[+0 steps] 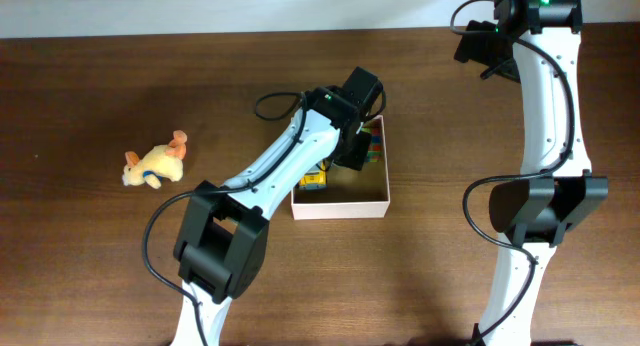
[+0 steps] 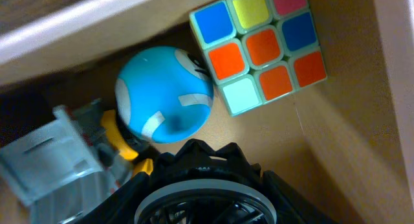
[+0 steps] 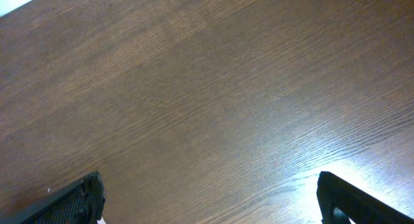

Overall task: Pack container
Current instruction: 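Lift the black puck and carry it over the box, then open the left gripper to drop the puck into the box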

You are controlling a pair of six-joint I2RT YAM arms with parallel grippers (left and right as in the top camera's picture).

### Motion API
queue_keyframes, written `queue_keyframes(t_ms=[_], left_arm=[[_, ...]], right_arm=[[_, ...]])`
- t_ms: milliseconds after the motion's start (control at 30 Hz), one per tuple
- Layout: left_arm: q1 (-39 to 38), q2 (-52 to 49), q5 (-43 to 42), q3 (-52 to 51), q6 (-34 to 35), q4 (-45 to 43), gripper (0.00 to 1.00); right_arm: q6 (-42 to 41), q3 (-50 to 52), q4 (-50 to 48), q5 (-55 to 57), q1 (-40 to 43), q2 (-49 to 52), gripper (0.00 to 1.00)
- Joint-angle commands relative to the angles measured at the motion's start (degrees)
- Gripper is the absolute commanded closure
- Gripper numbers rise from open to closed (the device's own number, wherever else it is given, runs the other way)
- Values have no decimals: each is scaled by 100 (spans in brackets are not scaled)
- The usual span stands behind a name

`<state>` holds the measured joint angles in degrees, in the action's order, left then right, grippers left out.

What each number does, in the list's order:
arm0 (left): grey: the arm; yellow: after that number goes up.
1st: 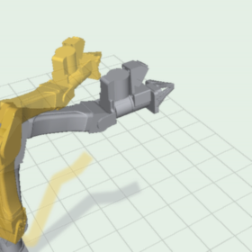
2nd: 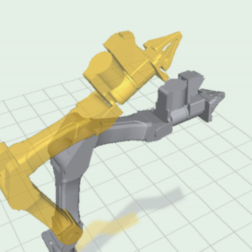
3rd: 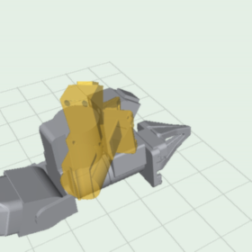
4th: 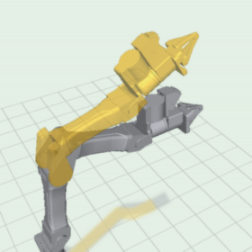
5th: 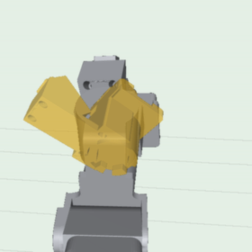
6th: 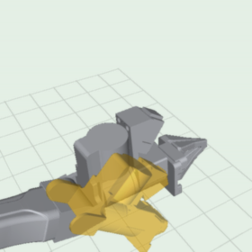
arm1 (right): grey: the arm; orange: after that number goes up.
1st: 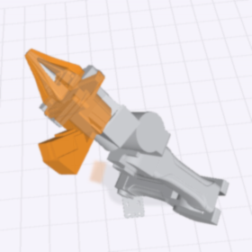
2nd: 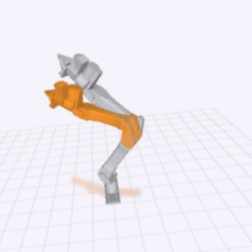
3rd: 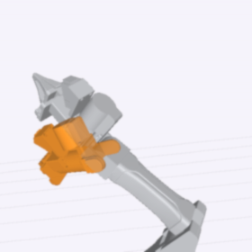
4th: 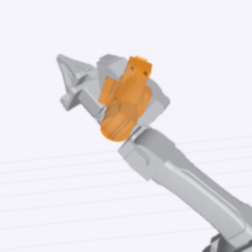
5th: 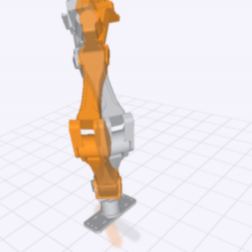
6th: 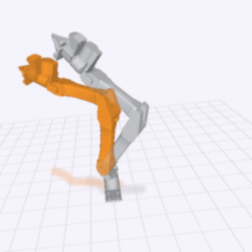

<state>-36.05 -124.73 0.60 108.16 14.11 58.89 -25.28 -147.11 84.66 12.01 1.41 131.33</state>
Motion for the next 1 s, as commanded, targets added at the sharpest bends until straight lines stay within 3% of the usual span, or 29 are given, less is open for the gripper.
queue_keyframes(t_ms=[0,967], left_arm=[[-7,-76,-238,63,-92,17,53],[-409,-334,-236,63,-155,24,53]], right_arm=[[-31,-7,0,68,22,-68,1],[-31,-7,-2,68,22,-68,1]])
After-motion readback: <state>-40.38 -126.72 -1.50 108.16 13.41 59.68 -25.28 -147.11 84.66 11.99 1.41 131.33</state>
